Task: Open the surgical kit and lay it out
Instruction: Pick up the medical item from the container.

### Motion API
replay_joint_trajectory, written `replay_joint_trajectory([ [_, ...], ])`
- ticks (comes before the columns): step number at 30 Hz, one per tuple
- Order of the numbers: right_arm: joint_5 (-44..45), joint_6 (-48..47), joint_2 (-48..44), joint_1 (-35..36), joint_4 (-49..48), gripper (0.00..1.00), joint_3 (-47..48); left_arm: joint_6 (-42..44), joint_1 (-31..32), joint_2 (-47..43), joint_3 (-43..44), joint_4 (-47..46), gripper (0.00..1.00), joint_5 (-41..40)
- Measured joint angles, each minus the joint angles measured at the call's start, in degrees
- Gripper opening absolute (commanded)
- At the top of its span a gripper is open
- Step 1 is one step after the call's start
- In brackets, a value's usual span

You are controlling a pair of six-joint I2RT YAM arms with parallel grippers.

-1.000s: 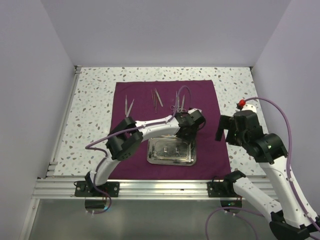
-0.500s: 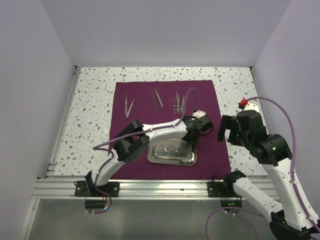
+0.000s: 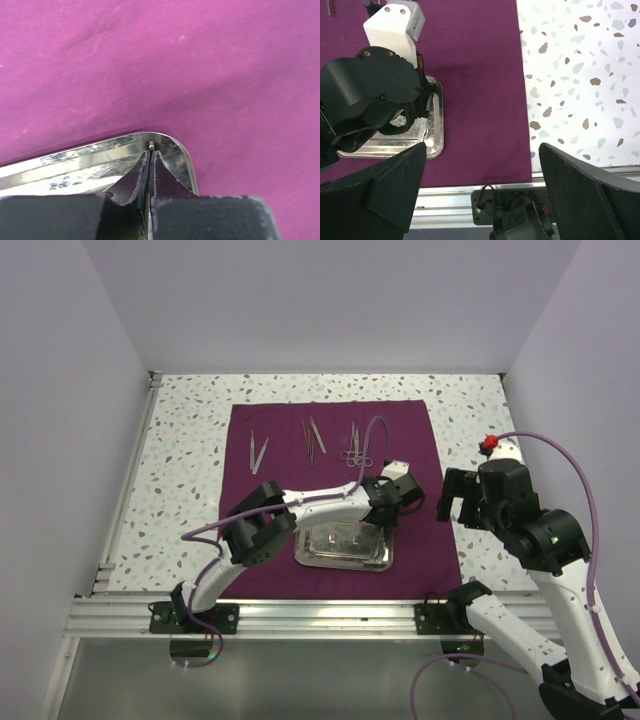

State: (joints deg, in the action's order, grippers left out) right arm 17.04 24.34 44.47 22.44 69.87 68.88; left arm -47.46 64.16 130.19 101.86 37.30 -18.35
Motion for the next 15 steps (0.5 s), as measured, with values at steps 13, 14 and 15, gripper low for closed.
replay_joint_trajectory([
  [13, -0.02, 0.04, 0.00, 0.04, -0.09, 0.98, 0.00, 1.14, -0.39, -1.77, -0.02, 3.04, 0.00, 3.26],
  [14, -0.02, 0.07, 0.02, 0.04, -0.09, 0.98, 0.00, 1.49, -0.57, -2.38, -0.70, 3.30, 0.00, 3.76],
  [15, -0.02, 0.09, 0.02, 0.04, -0.11, 0.98, 0.00, 1.70, -0.81, -3.17, -1.44, 3.85, 0.00, 4.26],
])
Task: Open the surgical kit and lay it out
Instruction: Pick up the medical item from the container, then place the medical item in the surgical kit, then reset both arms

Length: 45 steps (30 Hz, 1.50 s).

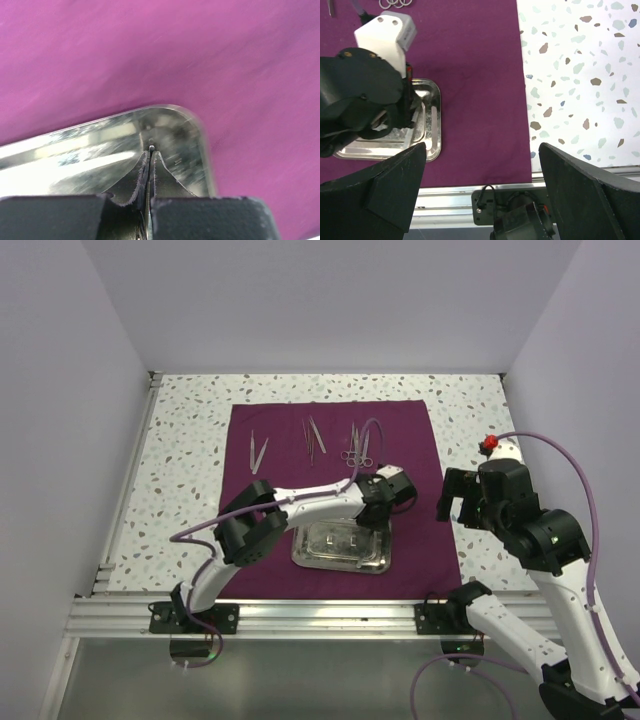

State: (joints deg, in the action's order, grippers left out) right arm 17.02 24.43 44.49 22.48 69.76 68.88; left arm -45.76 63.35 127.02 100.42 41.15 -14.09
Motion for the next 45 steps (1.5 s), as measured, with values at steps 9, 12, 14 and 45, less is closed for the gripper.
replay_joint_trajectory([
  [9, 0.00, 1.09, 1.29, 0.00, -1.07, 0.98, 0.00, 4.35, -7.04, -10.97, -5.64, 5.33, 0.00, 0.33],
  [12, -0.02, 1.70, 2.51, 0.00, -1.95, 0.98, 0.00, 7.76, -12.50, -15.39, -6.91, 5.22, 0.00, -0.52],
  [14, -0.02, 2.16, 3.45, 0.00, -2.69, 0.98, 0.00, 10.78, -17.33, -17.57, -7.45, 4.79, 0.00, -1.14],
  [45, 0.00, 5.09, 19.91, 0.00, -16.85, 0.98, 0.96, 31.74, -48.43, -2.51, 1.92, -5.35, 0.49, -0.17],
])
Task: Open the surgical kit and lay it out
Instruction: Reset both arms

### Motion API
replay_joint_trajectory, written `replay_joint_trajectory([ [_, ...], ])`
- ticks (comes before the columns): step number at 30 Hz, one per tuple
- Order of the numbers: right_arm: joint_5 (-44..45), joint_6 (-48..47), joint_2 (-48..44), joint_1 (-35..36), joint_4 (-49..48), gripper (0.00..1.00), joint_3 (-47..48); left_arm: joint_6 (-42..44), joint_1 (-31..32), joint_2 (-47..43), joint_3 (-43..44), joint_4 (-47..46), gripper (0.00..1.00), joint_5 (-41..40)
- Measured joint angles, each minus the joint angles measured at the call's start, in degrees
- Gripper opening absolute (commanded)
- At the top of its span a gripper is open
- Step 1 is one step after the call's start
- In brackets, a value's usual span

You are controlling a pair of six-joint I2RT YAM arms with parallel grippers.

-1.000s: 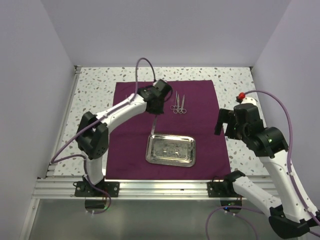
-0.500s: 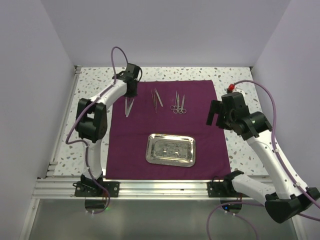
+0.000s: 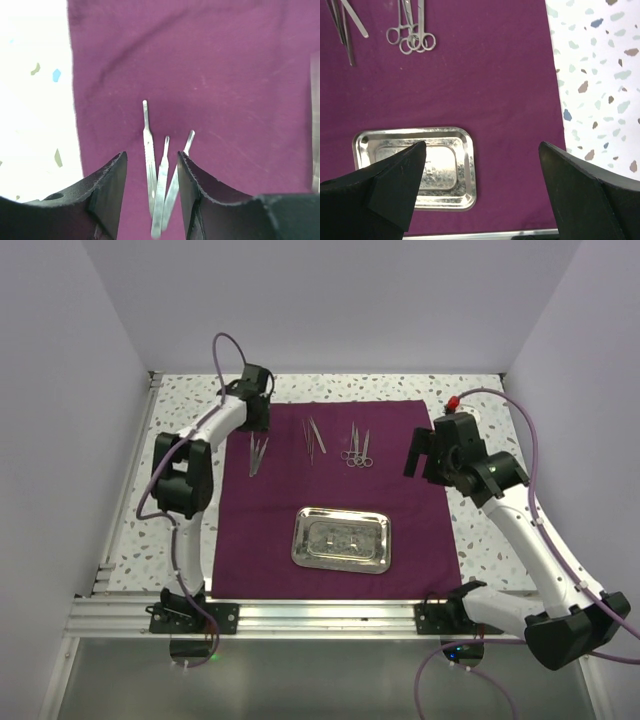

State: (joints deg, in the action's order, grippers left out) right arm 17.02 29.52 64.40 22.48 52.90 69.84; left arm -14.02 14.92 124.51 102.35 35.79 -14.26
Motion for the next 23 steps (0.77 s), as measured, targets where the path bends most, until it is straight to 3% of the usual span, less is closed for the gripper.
replay_joint_trajectory([
  [4, 0.00, 0.09, -0.07, 0.00, -3.41, 0.98, 0.02, -1.46, 0.04, -8.74, -4.35, -0.42, 0.50, 0.79],
  [9, -0.76, 0.46, 0.09, 0.00, -6.32, 0.98, 1.31, -2.67, 0.76, -29.94, -17.64, -2.21, 0.51, 1.05],
  [15, -3.21, 0.55, -0.04, 0.00, -10.23, 0.98, 1.60, -2.16, 1.62, -56.22, -35.91, -10.64, 0.59, 0.74],
  [19, -4.72, 0.70, -0.57, 0.00, -11.65, 0.98, 1.25, -0.24, 1.62, -63.93, -41.16, -13.20, 0.60, -0.44],
  [23, -6.19, 0.72, -1.62, 0.00, -12.72, 0.98, 0.24, 1.46, 1.62, -64.61, -41.51, -13.92, 0.63, -1.99],
])
